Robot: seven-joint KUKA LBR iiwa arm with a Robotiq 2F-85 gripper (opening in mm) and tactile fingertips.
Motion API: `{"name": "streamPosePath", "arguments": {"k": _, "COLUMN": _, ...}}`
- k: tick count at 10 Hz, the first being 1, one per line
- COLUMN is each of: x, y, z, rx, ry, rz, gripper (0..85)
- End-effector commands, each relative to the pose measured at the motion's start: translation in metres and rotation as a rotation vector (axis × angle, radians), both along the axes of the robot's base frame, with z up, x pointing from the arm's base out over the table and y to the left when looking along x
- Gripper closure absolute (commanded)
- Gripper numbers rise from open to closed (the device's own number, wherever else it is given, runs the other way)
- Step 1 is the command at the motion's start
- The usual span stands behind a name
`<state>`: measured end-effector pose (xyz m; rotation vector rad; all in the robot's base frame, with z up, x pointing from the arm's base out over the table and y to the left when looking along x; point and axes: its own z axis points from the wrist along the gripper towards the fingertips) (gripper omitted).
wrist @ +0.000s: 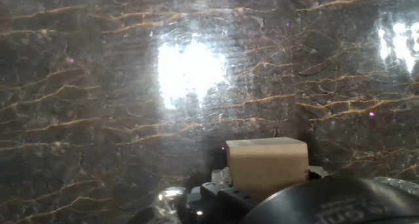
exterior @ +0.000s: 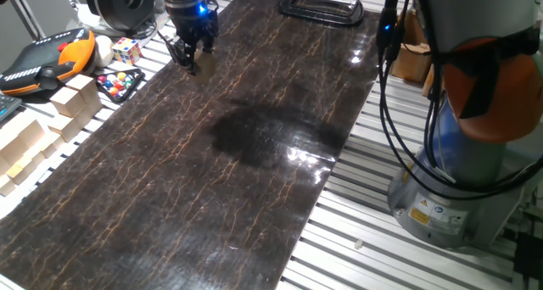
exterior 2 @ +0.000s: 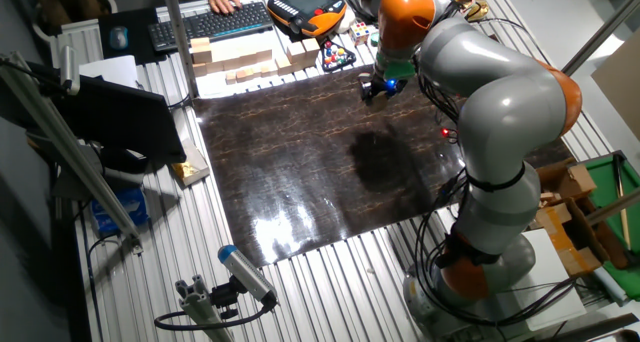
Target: Pick up one small block
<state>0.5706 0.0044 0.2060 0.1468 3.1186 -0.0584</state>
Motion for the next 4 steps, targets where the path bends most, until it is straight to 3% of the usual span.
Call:
{"name": "streamPosePath", "arguments": {"k": 1, "x": 0.0004, "y": 0.0, "z": -0.0002, "rx": 0.001, "ry": 0.0, "rz": 0.001, "gripper": 84.3}}
{"name": "streamPosePath", "arguments": {"k": 4, "x": 0.0018, "y": 0.0, "z": -0.0011, "rx": 0.005, "ry": 0.005, "rz": 0.004, "gripper": 84.3}}
